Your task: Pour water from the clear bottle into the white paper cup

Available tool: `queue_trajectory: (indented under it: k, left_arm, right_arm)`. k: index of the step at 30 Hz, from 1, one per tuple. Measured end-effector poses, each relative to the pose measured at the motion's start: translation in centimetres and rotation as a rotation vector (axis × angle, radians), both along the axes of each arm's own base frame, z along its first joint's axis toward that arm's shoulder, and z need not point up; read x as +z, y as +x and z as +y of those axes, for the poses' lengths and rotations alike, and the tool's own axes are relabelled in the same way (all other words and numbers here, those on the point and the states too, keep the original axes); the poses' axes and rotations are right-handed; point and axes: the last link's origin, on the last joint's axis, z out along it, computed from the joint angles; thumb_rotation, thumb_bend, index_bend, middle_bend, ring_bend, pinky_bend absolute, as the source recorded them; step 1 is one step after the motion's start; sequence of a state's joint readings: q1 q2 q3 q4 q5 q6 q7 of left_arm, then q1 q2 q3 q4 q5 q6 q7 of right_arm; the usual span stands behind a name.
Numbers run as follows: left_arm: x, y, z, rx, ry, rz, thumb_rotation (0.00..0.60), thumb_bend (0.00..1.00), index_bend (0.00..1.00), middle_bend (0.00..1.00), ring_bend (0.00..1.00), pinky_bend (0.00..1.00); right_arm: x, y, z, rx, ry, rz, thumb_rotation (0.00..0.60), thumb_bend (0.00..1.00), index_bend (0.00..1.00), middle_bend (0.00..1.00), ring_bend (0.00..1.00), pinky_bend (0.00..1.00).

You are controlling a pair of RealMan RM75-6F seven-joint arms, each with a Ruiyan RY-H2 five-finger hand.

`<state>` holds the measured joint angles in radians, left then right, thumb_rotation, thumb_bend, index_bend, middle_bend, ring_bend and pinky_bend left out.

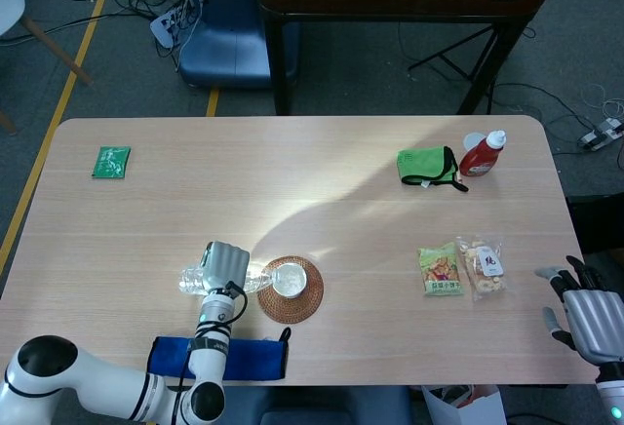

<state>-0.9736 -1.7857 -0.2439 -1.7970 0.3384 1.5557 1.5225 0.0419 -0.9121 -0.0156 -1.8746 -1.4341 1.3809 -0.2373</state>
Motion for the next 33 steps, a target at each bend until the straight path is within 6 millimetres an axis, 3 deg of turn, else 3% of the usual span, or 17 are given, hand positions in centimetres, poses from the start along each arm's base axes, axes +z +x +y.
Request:
queue_trajectory:
  k: [16,26,33]
  left_arm:
    - [3.8,-4.5,1.9,0.090,0.142,-0.440,0.600,0.04,0.72,0.80,0.47,0.55]
    - [6.4,-9.0,2.8,0.189,0.302,-0.801,0.600,0.04,0.72,0.80,0.47,0.55]
    - [7.2,-12.3,2.8,0.221,0.393,-1.006,0.600,0.04,0.71,0.78,0.47,0.55]
  right_arm:
    - [-0.4,-0.1,0.0,-0.008,0.021,-0.002,0.600,0.45,0.27,0.27,0.08,0.16]
    - [-0.6,-0.2,-0.1,-0.012,0.024,0.004,0.600,0.45,0.27,0.27,0.08,0.16]
    - [-0.7,-0.2,-0.1,-0.015,0.034,0.004,0.600,0.45,0.27,0.27,0.08,0.16]
